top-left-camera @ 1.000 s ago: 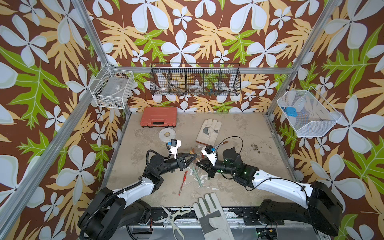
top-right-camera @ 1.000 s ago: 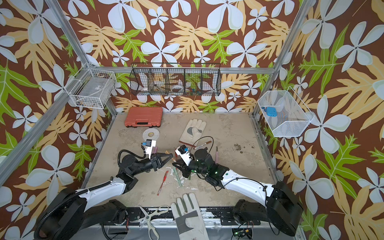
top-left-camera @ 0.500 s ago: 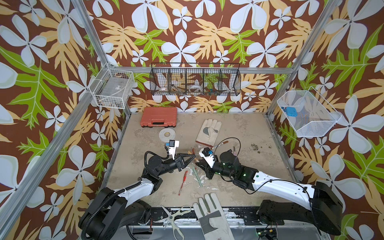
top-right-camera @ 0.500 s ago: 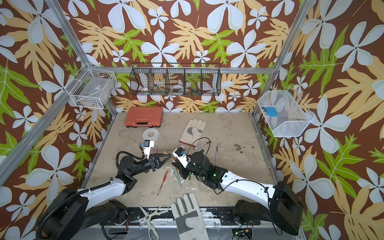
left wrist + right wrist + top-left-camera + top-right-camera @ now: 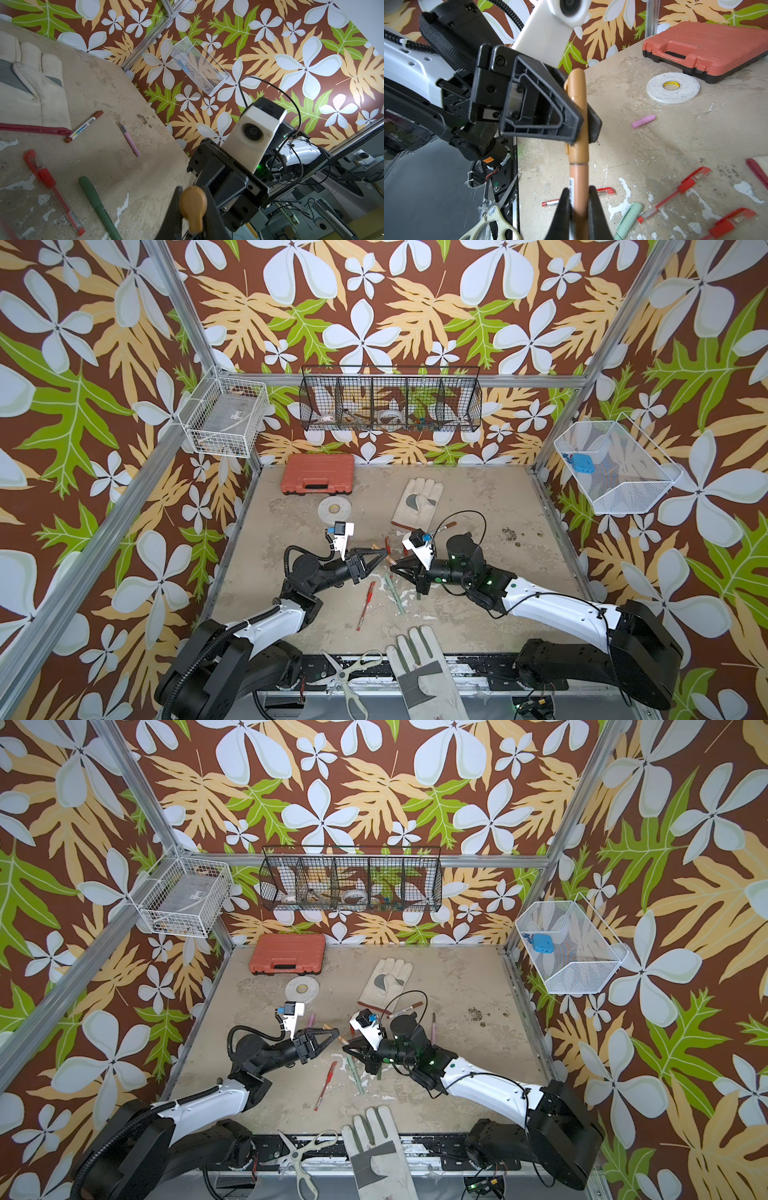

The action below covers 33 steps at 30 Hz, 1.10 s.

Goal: Open the pen caps
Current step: 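Close the left gripper on the tan pen's cap above the right gripper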

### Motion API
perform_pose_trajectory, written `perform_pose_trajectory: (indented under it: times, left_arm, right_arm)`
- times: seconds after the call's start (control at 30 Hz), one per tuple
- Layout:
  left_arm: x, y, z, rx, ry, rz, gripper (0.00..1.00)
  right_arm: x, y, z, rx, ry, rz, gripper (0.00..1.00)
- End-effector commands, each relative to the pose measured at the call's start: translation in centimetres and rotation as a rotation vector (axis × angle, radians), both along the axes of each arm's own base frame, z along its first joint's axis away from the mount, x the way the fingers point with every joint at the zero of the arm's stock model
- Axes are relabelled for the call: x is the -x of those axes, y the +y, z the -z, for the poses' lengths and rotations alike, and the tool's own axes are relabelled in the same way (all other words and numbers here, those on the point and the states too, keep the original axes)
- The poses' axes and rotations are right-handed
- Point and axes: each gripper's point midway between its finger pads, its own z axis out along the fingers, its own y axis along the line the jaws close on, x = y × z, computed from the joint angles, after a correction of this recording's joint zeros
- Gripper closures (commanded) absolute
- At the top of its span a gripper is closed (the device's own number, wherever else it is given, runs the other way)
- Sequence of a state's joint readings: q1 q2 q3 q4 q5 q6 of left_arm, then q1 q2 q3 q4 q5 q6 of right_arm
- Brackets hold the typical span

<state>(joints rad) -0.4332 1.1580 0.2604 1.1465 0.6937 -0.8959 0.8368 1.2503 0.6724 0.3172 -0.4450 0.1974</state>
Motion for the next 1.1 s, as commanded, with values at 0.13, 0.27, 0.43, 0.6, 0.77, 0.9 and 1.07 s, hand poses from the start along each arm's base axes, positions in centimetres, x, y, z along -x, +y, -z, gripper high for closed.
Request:
perform_pose_trajectory:
  times: [0.13,0.27,0.43,0.6,0.77,0.9,1.07]
  left_arm:
    - [-2.7,2.8,-2.2,0.067,-0.066,-0.211,1.00]
    - [-2.7,3.0,-2.3,0.062,-0.070,-0.225,1.00]
    - [-2.6,3.2,-2.6,0.066,-0.075,-0.232,1.00]
    - [-2.3,3.8,-3.0,0.074,-0.093,-0.254,1.00]
    - [-2.3,4.1,-3.1,0.071,-0.101,-0.265,1.00]
    - [-2.5,4.1,-2.9,0.072,-0.092,-0.266,1.00]
    - [-2.7,4.4,-2.8,0.070,-0.082,-0.284,1.00]
  right_arm:
    - [-1.4,-1.7,4.3,0.350,-0.146,0.282,1.00]
    - [-1.7,-2.0,4.2,0.407,-0.210,0.358,1.00]
    - [-0.1,-0.9,3.7,0.293,-0.143,0.240,1.00]
    - [0.7,-0.5,3.6,0.133,0.040,0.070,1.00]
    - [1.9,0.2,3.4,0.048,0.138,-0.064,1.00]
    - [2.0,0.4,3.7,0.044,0.155,-0.086,1.00]
    - [-0.4,-0.8,5.1,0.285,-0.077,0.194,1.00]
